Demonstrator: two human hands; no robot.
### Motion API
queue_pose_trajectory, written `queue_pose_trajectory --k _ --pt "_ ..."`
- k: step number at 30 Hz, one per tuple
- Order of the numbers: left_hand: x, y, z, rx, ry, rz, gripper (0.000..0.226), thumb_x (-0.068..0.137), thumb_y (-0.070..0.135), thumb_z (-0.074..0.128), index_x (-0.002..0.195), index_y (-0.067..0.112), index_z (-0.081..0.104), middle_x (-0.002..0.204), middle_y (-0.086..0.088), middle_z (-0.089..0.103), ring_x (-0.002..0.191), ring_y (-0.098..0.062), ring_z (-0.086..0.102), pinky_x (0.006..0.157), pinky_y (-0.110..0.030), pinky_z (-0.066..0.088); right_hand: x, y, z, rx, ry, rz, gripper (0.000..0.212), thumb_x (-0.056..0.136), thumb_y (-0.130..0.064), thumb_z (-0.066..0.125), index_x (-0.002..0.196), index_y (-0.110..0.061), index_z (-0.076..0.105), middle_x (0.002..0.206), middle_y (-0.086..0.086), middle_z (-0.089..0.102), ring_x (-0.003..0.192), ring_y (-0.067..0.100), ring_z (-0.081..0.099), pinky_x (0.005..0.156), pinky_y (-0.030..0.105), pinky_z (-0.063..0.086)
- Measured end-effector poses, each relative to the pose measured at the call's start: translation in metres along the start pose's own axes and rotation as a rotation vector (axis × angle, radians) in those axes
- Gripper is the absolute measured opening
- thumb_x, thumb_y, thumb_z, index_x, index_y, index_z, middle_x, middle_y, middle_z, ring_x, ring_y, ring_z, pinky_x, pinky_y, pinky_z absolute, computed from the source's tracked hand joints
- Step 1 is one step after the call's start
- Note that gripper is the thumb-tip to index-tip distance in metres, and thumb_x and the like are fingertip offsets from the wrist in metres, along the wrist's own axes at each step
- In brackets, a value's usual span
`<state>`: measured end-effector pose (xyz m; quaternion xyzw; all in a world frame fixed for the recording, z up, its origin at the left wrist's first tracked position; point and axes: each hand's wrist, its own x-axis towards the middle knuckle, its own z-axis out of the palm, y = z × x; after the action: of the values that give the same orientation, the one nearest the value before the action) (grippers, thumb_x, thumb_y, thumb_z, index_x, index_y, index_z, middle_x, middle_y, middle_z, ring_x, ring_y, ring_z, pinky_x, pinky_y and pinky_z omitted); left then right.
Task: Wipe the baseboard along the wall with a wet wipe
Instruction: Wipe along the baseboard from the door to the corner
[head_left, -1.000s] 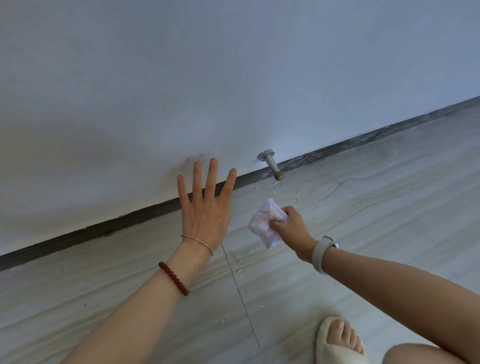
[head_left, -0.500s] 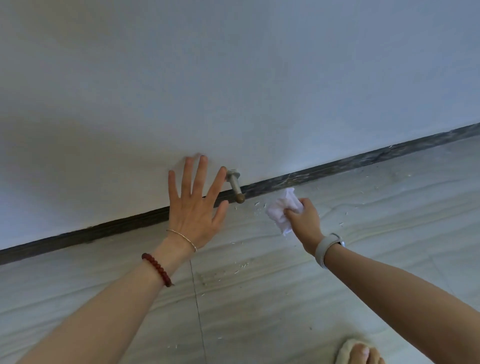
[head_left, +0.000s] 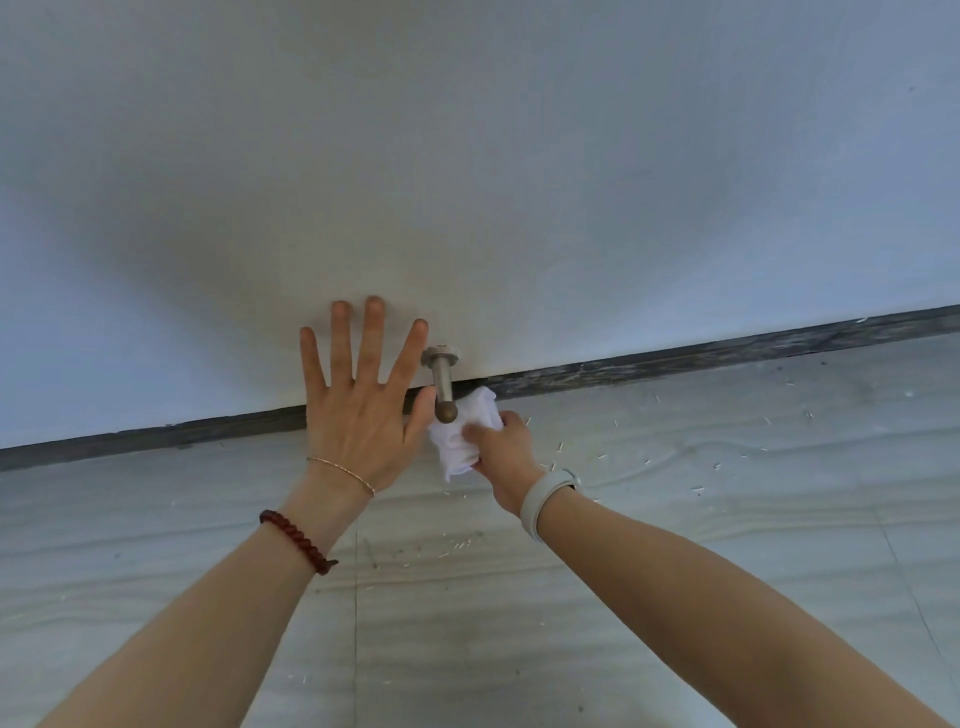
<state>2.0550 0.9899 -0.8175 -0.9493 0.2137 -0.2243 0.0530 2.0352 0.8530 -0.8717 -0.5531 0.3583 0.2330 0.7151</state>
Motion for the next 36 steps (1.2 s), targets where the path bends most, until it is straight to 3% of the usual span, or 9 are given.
queue_pose_trajectory --k 5,8,11,14,17,20,28,31,36 --pt "0.002 -0.007 0.02 -0.006 0.08 0.001 0.065 0.095 0.054 0.025 0.147 0.028 -0.003 0.151 0.004 -0.03 0.139 -0.024 -0.025 0.111 -0.056 -0.008 0.014 -0.016 -0.017 0.212 0.086 -0.041 0.026 0.084 -0.005 0.054 0.11 -0.008 0.052 0.079 0.002 0.055 0.072 0.02 0.058 0.081 0.036 0.05" --pt "0.003 -0.006 0.027 -0.023 0.112 -0.02 0.069 0.094 0.056 0.029 0.147 0.028 -0.004 0.15 0.006 -0.032 0.139 -0.023 -0.027 0.111 -0.057 -0.009 0.017 -0.026 -0.08 0.4 0.525 -0.094 0.008 0.088 -0.006 0.047 0.088 -0.013 0.045 0.069 0.002 0.049 0.048 0.013 0.054 0.049 0.021 0.046" --pt "0.005 -0.002 0.032 -0.019 0.161 -0.031 0.077 0.091 0.057 0.039 0.148 0.027 -0.004 0.151 0.005 -0.031 0.139 -0.024 -0.026 0.111 -0.058 -0.006 0.024 -0.023 -0.115 0.395 0.811 -0.282 0.02 0.086 -0.002 0.042 0.098 -0.019 0.042 0.079 0.006 0.055 0.061 0.016 0.056 0.049 0.022 0.042" --pt "0.007 -0.003 0.036 -0.008 0.202 -0.031 0.083 0.088 0.059 0.044 0.148 0.027 -0.005 0.151 0.005 -0.03 0.139 -0.024 -0.025 0.111 -0.058 -0.006 0.034 -0.015 -0.074 0.156 0.685 -0.378 0.016 0.086 0.001 0.045 0.098 -0.009 0.048 0.088 0.013 0.048 0.065 0.013 0.051 0.044 0.013 0.036" --pt "0.007 -0.002 0.038 -0.01 0.203 -0.035 0.084 0.088 0.059 0.044 0.147 0.028 -0.005 0.15 0.006 -0.031 0.139 -0.023 -0.025 0.111 -0.056 -0.008 0.021 -0.001 -0.012 -0.054 0.249 -0.375 0.012 0.088 -0.001 0.048 0.098 0.0 0.054 0.076 0.014 0.05 0.051 0.01 0.047 0.038 0.007 0.037" --pt "0.005 -0.004 0.036 -0.014 0.178 -0.03 0.08 0.089 0.057 0.042 0.147 0.029 -0.004 0.151 0.006 -0.03 0.139 -0.023 -0.026 0.111 -0.055 -0.009 0.012 0.017 0.018 -0.334 -0.084 -0.235 0.012 0.088 -0.006 0.05 0.097 -0.01 0.054 0.089 0.014 0.06 0.077 0.025 0.057 0.065 0.025 0.051" --pt "0.005 -0.009 0.036 -0.035 0.163 -0.004 0.078 0.09 0.058 0.04 0.147 0.029 -0.005 0.15 0.007 -0.031 0.138 -0.021 -0.028 0.111 -0.053 -0.012 0.034 -0.004 -0.063 0.402 0.724 -0.218 0.019 0.088 -0.01 0.048 0.107 -0.009 0.05 0.081 0.001 0.054 0.08 0.019 0.053 0.068 0.026 0.043" --pt "0.006 -0.009 0.04 -0.007 0.18 -0.012 0.081 0.088 0.06 0.043 0.147 0.029 -0.004 0.15 0.006 -0.031 0.138 -0.022 -0.028 0.111 -0.054 -0.011 0.02 0.011 -0.033 0.291 0.638 -0.227 0.014 0.085 -0.002 0.049 0.083 -0.015 0.045 0.068 -0.005 0.045 0.072 0.019 0.046 0.057 0.023 0.038" --pt "0.005 -0.01 0.041 0.009 0.178 -0.003 0.083 0.087 0.063 0.042 0.147 0.029 -0.005 0.15 0.006 -0.032 0.138 -0.022 -0.029 0.11 -0.054 -0.011 0.019 0.035 0.023 0.245 -0.014 0.049 0.014 0.084 0.004 0.048 0.088 -0.009 0.051 0.081 0.011 0.058 0.078 0.026 0.057 0.073 0.037 0.05"
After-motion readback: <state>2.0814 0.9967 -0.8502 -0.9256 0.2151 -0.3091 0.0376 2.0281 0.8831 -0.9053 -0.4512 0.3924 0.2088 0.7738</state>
